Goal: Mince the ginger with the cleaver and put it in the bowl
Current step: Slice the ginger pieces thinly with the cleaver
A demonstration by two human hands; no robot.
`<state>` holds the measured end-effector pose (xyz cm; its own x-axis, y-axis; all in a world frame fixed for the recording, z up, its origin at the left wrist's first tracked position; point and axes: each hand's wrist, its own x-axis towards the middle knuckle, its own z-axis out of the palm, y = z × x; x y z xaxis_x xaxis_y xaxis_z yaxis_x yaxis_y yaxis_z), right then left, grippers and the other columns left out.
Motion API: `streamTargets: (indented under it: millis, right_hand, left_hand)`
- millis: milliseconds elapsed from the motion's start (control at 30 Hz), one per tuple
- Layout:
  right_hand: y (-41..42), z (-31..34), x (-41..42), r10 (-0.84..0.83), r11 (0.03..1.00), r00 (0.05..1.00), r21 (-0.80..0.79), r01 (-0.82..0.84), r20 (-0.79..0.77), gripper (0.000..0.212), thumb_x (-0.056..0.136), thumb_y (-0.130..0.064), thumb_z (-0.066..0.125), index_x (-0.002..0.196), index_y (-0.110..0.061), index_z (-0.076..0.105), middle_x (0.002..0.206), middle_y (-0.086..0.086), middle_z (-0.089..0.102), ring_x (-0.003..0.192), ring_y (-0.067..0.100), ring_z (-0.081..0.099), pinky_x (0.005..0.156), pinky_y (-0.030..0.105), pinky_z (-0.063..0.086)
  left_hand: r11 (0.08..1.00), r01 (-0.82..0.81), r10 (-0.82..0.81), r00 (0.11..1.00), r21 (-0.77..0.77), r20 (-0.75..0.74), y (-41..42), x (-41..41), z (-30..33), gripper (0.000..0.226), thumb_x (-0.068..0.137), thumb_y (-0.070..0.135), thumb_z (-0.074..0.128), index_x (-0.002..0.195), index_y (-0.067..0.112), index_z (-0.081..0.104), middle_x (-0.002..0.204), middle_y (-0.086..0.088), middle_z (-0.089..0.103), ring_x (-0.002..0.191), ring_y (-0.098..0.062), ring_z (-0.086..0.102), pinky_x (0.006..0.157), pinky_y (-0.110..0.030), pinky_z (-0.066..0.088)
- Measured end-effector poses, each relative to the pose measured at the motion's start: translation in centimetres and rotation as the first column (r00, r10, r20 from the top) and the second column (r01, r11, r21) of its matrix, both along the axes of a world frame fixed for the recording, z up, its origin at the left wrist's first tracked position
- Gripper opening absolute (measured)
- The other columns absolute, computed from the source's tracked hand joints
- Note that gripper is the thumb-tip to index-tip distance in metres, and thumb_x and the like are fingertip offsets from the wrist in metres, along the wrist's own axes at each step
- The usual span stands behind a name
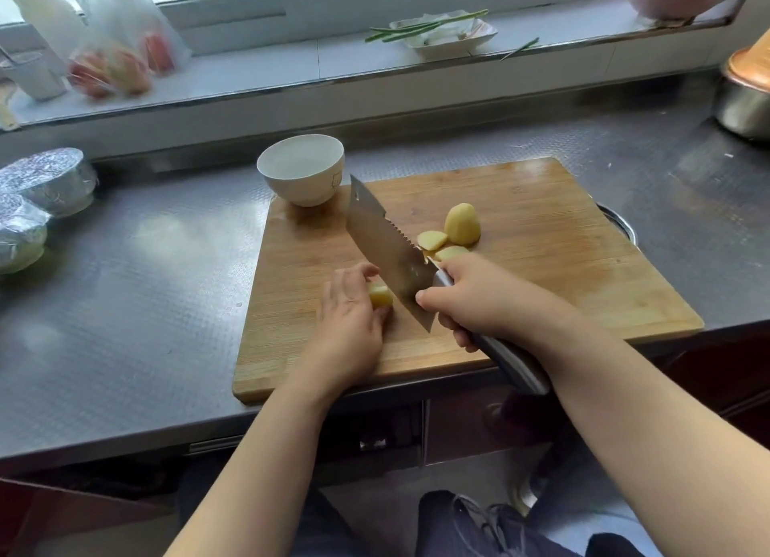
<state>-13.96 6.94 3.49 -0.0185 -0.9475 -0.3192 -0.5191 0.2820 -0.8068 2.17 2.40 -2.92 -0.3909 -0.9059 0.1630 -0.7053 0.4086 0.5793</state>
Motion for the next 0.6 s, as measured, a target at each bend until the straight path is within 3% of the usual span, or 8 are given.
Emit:
streamTargets:
  millis: [167, 367, 500, 600]
  right_hand:
    - [0.4, 0.4, -0.4, 0.005, 1.000, 0.999, -0.001, -0.005, 0.034, 0.007, 0.095, -0.016, 0.053, 0.091, -0.010, 0.053, 0.063, 0.008, 0.051, 0.044, 0.016, 0.050, 0.046, 0.028, 0.044]
    - [1.1, 1.3, -2.4, -0.077, 0.994, 0.992, -0.075, 0.085, 0.103, 0.010, 0.097, -0.019, 0.056, 0.093, -0.011, 0.056, 0.062, 0.006, 0.051, 0.046, 0.014, 0.049, 0.047, 0.029, 0.044]
    - [1.2, 1.2, -3.7, -0.134, 0.983, 0.983, -0.110, 0.148, 0.121, 0.010, 0.097, -0.019, 0.057, 0.092, -0.011, 0.058, 0.056, 0.002, 0.051, 0.043, 0.013, 0.049, 0.046, 0.028, 0.043]
    - [1.4, 1.0, -4.3, -0.150, 0.980, 0.979, -0.108, 0.165, 0.141, 0.013, 0.097, -0.017, 0.057, 0.087, -0.009, 0.057, 0.053, 0.001, 0.050, 0.041, 0.013, 0.048, 0.044, 0.027, 0.042]
  left_hand:
    - [0.996, 0.048, -0.059, 0.984, 0.069, 0.166, -0.5, 0.5, 0.9, 0.035, 0.099, 0.021, 0.044, 0.133, 0.021, 0.035, 0.132, -0.001, 0.036, 0.123, -0.018, 0.030, 0.105, -0.032, 0.023]
    - [0.957, -0.070, 0.064, 0.998, 0.280, 0.029, -2.0, 1.3, 3.0, 0.045, 0.091, 0.034, 0.063, 0.132, 0.027, 0.045, 0.122, 0.004, 0.053, 0.111, -0.016, 0.052, 0.098, -0.035, 0.043]
    - [0.961, -0.182, 0.128, 0.959, 0.207, 0.252, -3.2, 1.4, 3.1, 0.045, 0.097, 0.045, 0.047, 0.136, 0.021, 0.050, 0.133, -0.006, 0.050, 0.119, -0.024, 0.048, 0.102, -0.041, 0.040]
    - [0.955, -0.202, 0.140, 0.952, 0.216, 0.271, -3.9, 1.6, 3.2, 0.056, 0.097, 0.054, 0.040, 0.134, 0.014, 0.050, 0.135, -0.010, 0.049, 0.121, -0.025, 0.048, 0.103, -0.041, 0.040]
